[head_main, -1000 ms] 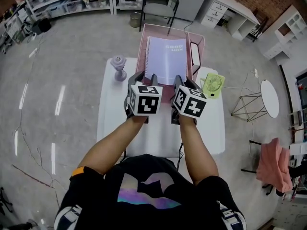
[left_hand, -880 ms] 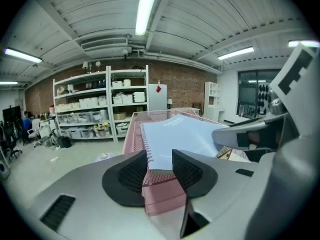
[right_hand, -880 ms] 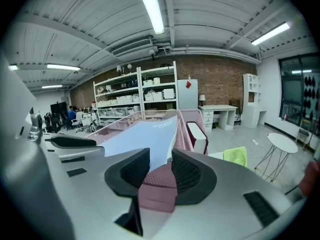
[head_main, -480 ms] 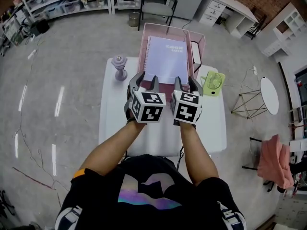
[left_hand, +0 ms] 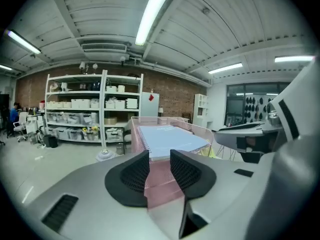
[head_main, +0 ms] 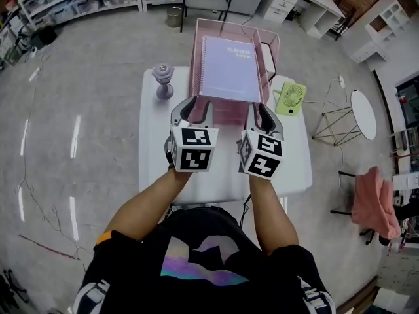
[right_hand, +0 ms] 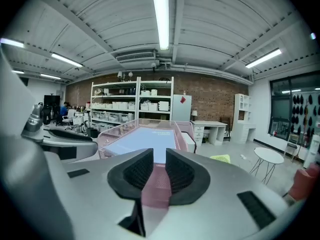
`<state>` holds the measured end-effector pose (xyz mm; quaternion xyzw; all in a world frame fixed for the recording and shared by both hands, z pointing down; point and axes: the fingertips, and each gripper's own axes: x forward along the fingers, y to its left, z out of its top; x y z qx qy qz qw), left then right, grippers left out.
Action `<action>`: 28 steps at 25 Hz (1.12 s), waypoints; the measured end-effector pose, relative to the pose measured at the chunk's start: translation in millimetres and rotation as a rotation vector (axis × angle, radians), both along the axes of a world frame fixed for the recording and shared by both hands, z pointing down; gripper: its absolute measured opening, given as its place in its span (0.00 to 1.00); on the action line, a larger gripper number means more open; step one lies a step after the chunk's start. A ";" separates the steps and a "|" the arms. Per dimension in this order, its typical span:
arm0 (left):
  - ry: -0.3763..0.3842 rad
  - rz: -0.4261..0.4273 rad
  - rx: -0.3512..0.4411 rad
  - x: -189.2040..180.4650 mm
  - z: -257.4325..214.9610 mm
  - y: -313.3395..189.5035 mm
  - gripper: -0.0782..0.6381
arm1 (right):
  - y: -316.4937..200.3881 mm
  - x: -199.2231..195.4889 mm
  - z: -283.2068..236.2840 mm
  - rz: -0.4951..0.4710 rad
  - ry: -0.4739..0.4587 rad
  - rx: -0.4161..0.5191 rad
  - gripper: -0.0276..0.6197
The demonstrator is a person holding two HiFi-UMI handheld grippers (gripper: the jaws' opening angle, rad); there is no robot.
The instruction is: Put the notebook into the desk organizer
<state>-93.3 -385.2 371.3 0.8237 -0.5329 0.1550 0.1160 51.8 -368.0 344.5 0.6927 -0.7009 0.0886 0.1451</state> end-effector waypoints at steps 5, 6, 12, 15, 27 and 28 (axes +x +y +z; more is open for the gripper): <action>0.032 0.067 0.033 -14.5 3.2 31.3 0.21 | 35.7 -21.8 14.0 0.009 -0.020 0.001 0.11; 0.029 0.079 0.041 -17.0 5.9 38.0 0.19 | 43.7 -26.0 18.2 0.008 -0.025 -0.004 0.10; 0.064 0.126 0.023 -19.8 28.7 96.4 0.12 | 100.7 -43.6 37.9 -0.036 -0.055 -0.028 0.07; 0.066 0.139 0.015 -15.8 33.6 127.0 0.12 | 125.7 -46.3 46.8 -0.067 -0.075 -0.038 0.07; 0.017 0.129 -0.017 -13.5 40.7 236.0 0.12 | 221.2 -55.9 73.7 -0.166 -0.164 -0.067 0.07; 0.014 0.129 -0.017 -16.5 41.0 241.9 0.12 | 226.6 -58.8 75.3 -0.169 -0.167 -0.070 0.07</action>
